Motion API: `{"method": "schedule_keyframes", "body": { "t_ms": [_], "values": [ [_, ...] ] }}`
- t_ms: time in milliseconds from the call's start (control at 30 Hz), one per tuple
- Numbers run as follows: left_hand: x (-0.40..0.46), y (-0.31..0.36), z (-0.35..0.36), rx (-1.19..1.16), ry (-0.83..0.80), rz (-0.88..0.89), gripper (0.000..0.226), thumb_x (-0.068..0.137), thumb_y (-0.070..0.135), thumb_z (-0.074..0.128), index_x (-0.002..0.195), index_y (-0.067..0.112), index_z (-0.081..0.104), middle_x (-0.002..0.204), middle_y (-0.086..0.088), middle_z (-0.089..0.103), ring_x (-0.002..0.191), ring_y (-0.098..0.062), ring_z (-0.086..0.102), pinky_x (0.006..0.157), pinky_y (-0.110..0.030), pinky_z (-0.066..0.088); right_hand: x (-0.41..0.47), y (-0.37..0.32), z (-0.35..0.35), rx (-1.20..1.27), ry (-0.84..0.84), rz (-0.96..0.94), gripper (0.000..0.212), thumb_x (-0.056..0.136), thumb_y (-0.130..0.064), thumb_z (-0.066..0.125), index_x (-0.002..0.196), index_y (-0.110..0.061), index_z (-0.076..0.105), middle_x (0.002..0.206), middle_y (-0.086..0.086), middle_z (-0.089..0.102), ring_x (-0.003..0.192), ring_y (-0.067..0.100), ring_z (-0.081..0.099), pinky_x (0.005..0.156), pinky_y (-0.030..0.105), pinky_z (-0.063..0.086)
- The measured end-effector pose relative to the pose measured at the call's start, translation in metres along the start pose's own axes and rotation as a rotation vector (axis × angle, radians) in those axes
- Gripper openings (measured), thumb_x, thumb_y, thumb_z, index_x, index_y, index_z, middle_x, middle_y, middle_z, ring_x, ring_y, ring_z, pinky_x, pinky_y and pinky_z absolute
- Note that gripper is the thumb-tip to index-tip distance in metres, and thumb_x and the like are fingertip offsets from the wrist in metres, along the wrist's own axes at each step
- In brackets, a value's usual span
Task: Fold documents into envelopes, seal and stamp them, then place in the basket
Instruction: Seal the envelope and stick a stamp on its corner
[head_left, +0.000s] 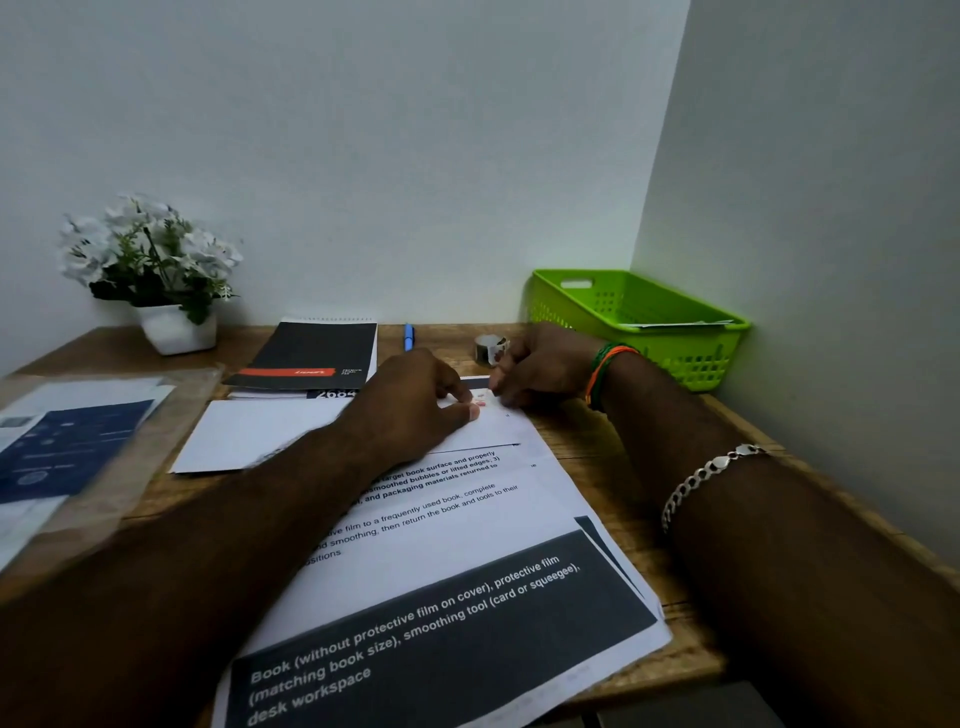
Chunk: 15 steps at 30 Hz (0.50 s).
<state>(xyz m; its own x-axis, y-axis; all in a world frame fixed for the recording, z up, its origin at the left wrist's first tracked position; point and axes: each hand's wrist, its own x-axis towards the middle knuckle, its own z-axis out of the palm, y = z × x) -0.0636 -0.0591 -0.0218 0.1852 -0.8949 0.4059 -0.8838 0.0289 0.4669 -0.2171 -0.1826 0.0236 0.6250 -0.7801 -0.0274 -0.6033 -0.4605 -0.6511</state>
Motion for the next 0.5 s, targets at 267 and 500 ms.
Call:
{"method": "schedule_keyframes", "body": {
  "t_ms": [267, 500],
  "values": [
    [0.0002, 0.0000, -0.0004, -0.002, -0.001, 0.002, 0.018, 0.085, 0.041, 0.079, 0.098, 0.029, 0.081, 0.101, 0.004, 0.073, 0.097, -0.009, 0.067, 0.093, -0.037, 0.056, 0.0016, -0.0030, 0.0043, -0.128, 0.017, 0.002, 0.045, 0.064, -0.037, 0.092, 0.090, -0.004, 0.076, 0.078, 0.005, 0.067, 0.072, 0.017, 0.057, 0.072, 0.030, 0.047],
    [-0.0008, -0.0003, -0.0001, 0.010, 0.007, 0.011, 0.021, 0.085, 0.044, 0.078, 0.099, 0.029, 0.081, 0.101, 0.003, 0.070, 0.094, -0.009, 0.064, 0.093, -0.033, 0.054, 0.0021, 0.0012, -0.0001, -0.008, -0.027, 0.013, 0.013, 0.074, -0.010, 0.081, 0.078, -0.007, 0.069, 0.104, 0.021, 0.075, 0.079, 0.025, 0.060, 0.077, 0.041, 0.051]
  ]
}}
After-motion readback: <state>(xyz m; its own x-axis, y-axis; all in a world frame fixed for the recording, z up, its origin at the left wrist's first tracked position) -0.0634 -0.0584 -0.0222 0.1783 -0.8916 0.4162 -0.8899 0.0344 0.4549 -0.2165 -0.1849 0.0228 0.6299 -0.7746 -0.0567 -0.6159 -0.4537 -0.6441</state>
